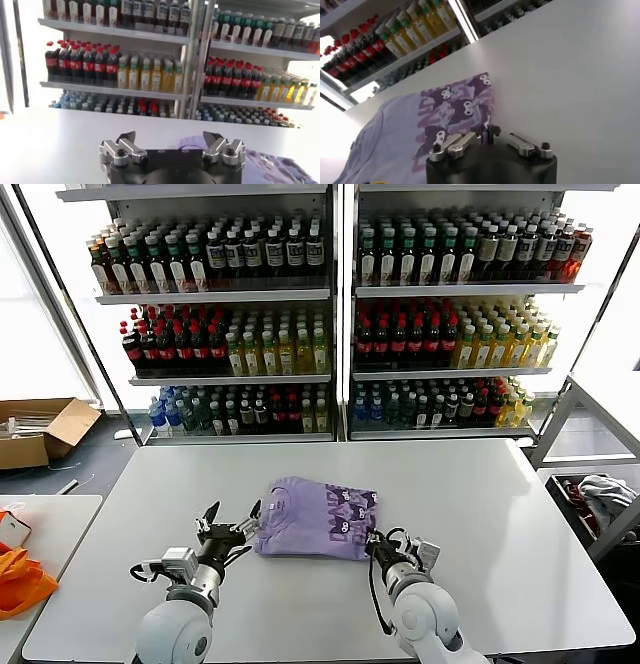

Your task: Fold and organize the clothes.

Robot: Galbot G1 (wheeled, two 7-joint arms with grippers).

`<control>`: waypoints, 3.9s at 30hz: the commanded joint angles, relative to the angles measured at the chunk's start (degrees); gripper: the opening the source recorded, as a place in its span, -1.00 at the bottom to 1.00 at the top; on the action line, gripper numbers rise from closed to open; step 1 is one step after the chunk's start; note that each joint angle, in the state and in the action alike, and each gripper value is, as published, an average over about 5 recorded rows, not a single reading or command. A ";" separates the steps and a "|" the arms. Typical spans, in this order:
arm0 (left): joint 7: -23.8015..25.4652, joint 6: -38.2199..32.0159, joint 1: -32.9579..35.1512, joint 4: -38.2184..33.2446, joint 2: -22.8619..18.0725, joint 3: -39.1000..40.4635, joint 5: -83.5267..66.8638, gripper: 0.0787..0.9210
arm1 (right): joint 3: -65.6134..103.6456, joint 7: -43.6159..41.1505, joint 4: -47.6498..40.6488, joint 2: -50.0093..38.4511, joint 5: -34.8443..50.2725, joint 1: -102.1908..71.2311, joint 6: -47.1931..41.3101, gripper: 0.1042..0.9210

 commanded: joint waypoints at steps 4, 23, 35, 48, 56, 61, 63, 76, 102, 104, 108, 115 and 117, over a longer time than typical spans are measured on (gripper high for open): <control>0.01 0.13 2.49 -1.72 -0.16 -2.41 0.64 0.77 | -1.53 -3.46 -0.35 -10.89 -1.23 5.18 -3.95 -0.97; 0.25 -0.12 4.68 -2.70 -2.33 -3.14 1.76 0.77 | -1.63 -9.81 -2.26 -18.84 -11.53 5.05 -3.98 -0.89; 0.87 -0.34 5.25 -3.19 -3.23 -2.36 2.53 0.77 | 1.22 -8.25 2.68 -18.57 -12.03 -2.36 -3.98 -0.01; 1.35 -0.92 5.84 -1.49 -3.75 -1.72 3.34 0.77 | 2.36 -7.96 0.94 -12.12 -10.56 -2.15 -3.53 0.62; 1.50 -0.64 5.58 -1.05 -3.67 -1.18 3.56 0.77 | 3.14 -7.01 3.77 -11.78 -10.40 -4.00 -2.88 0.06; 1.38 -0.48 5.33 -0.73 -3.64 -0.97 3.56 0.77 | 4.42 -6.00 4.71 -11.36 -10.04 -5.75 -2.44 -0.28; 1.37 -0.47 5.44 -0.55 -3.65 -0.90 3.56 0.77 | 4.76 -5.77 5.76 -11.28 -10.22 -6.99 -2.08 -0.43; 1.35 -0.43 5.62 -0.52 -3.89 -0.86 3.61 0.77 | 5.80 -5.49 10.29 -11.43 -16.81 -14.33 -2.64 -0.95; 1.79 -0.56 7.47 -1.37 -5.12 -0.38 4.25 0.77 | 5.63 -8.83 14.29 -7.77 -13.82 -12.99 -2.71 0.70; 1.80 -0.58 7.58 -1.20 -5.13 -0.36 4.31 0.77 | 6.11 -8.21 13.12 -7.42 -12.14 -12.72 -2.75 0.75; 1.81 -0.58 7.52 -0.89 -5.15 -0.29 4.32 0.77 | 6.85 -7.33 11.01 -7.02 -9.84 -12.76 -2.83 0.76; 1.93 -0.70 7.53 -0.60 -5.28 0.00 4.32 0.77 | 7.85 -6.66 7.43 -6.50 -6.19 -12.21 -3.41 0.76; 2.00 -0.75 7.63 -0.61 -5.23 0.08 4.34 0.77 | 8.06 -6.57 7.18 -6.48 -5.58 -12.28 -3.62 0.76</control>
